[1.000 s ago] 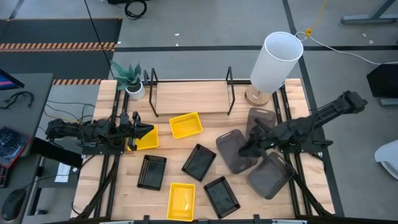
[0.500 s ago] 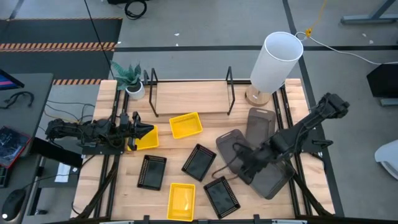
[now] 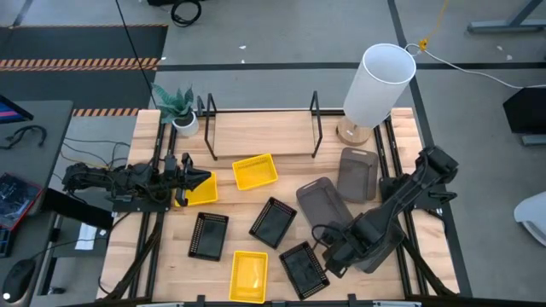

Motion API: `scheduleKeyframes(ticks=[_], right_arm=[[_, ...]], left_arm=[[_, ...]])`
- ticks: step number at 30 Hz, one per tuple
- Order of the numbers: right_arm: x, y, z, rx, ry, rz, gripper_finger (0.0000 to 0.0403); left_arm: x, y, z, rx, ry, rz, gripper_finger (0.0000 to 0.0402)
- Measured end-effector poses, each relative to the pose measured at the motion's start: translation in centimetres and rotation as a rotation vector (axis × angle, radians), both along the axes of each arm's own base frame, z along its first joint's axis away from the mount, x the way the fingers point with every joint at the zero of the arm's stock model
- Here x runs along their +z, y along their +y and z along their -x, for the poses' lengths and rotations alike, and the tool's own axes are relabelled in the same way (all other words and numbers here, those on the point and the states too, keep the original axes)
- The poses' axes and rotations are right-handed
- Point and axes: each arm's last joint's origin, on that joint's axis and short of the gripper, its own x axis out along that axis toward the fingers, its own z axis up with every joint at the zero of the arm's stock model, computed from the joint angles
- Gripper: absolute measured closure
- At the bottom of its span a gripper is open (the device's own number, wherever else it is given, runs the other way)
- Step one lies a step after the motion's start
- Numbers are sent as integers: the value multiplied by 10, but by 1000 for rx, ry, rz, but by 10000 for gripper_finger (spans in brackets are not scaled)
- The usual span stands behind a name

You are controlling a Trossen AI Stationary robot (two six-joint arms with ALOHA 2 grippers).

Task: Stack baskets on shelf by color
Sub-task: Stack the bottom gray bin on the top gray bin

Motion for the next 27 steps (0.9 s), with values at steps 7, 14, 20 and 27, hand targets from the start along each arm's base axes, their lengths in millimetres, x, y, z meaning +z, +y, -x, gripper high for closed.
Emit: scheduleKeyframes(ticks=[7, 14, 20, 27], right_arm=[[-9, 6, 4, -35, 63, 35, 201], [-17, 6, 7, -53, 106, 71, 175], [-36, 4, 11, -81, 132, 59, 204], [-52, 4, 14, -109, 115, 52, 244]], left_arm=[[0, 0, 0, 1, 0, 0, 369], [0, 0, 0, 0, 2, -1, 369], [0, 0, 0, 0, -1, 0, 363], [0, 0, 0, 0, 0, 0, 371]])
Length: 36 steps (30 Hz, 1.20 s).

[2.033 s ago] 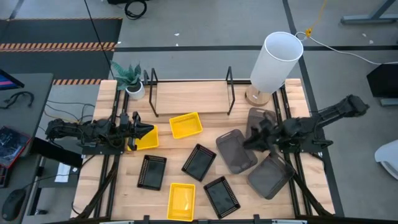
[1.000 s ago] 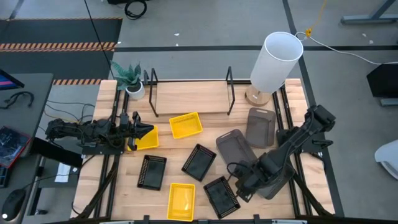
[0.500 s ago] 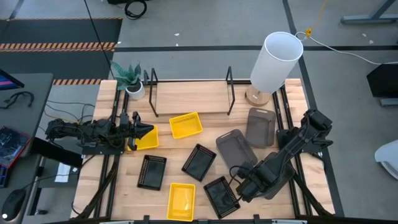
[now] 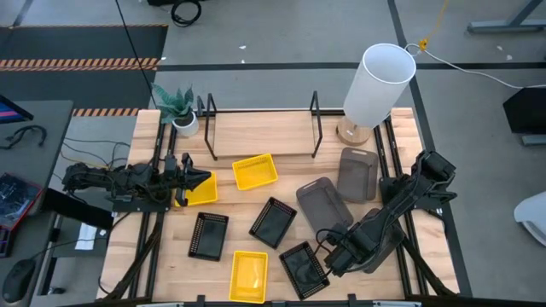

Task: Stack baskets on shelf by color
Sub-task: Stack the bottom gray bin on the top gray bin

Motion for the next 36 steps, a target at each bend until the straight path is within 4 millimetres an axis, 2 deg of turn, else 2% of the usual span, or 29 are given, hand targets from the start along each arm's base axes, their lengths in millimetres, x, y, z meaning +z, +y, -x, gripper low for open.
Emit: scheduleKeyframes(ticks=[9, 14, 23, 29, 36], right_arm=[[-23, 1, 6, -29, -31, -30, 277], [-28, 0, 7, -28, -35, -34, 299], [-27, 1, 6, -23, -21, -61, 390], [-12, 9, -1, -21, -39, -127, 386], [26, 15, -8, 16, -27, -129, 396]], left_arm=[[0, 0, 0, 0, 0, 0, 366], [0, 0, 0, 0, 0, 0, 363], [0, 0, 0, 0, 0, 0, 371], [0, 0, 0, 0, 0, 0, 365], [0, 0, 0, 0, 1, 0, 367]])
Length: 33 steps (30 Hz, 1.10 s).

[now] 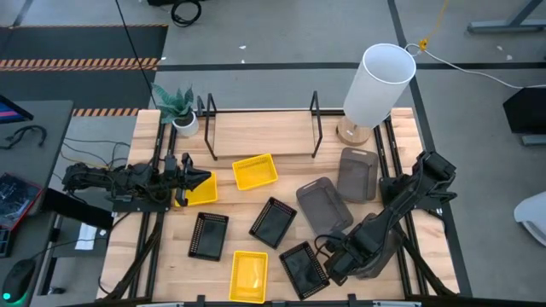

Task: Stack baskets on shelf by color
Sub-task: Stack the bottom gray bin on the top gray bin

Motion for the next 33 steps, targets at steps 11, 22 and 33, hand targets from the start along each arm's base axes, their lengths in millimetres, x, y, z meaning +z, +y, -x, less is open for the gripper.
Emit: scheduleKeyframes(ticks=[11, 22, 33], right_arm=[[74, 0, -3, 254, -121, 63, 396], [80, -23, 7, 623, -105, 352, 396], [47, -59, 9, 765, 43, 401, 396]], left_arm=[[0, 0, 0, 0, -1, 0, 368], [0, 0, 0, 0, 0, 0, 368], [0, 0, 0, 0, -1, 0, 364]])
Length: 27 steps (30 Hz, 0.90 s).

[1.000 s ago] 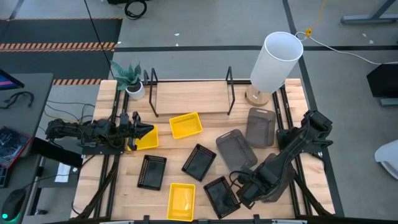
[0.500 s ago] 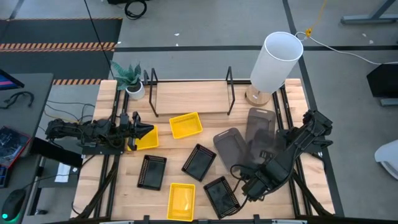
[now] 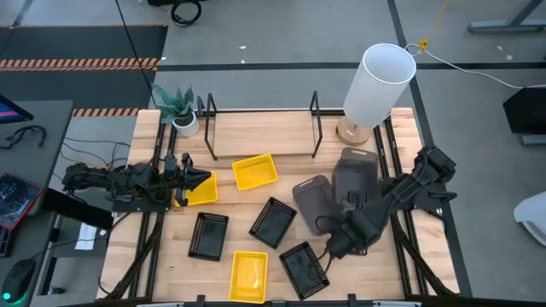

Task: Stack baskets on shelf by color
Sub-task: Stack the bottom gray bin on the top gray bin

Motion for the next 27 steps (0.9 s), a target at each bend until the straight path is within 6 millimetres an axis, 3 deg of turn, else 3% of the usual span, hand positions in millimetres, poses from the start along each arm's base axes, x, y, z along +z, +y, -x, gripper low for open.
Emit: scheduleKeyframes(ticks=[8, 15, 20, 27], right_arm=[[7, -47, 30, -71, -64, 30, 396], [-7, -74, 45, -114, -149, 59, 395], [-27, -85, 50, -142, -106, 101, 395], [-43, -83, 48, -163, -71, -28, 385]], left_arm=[[0, 0, 0, 0, 0, 0, 369], [0, 0, 0, 0, 0, 0, 372], [0, 0, 0, 0, 0, 0, 365], [0, 0, 0, -1, 1, 0, 366]])
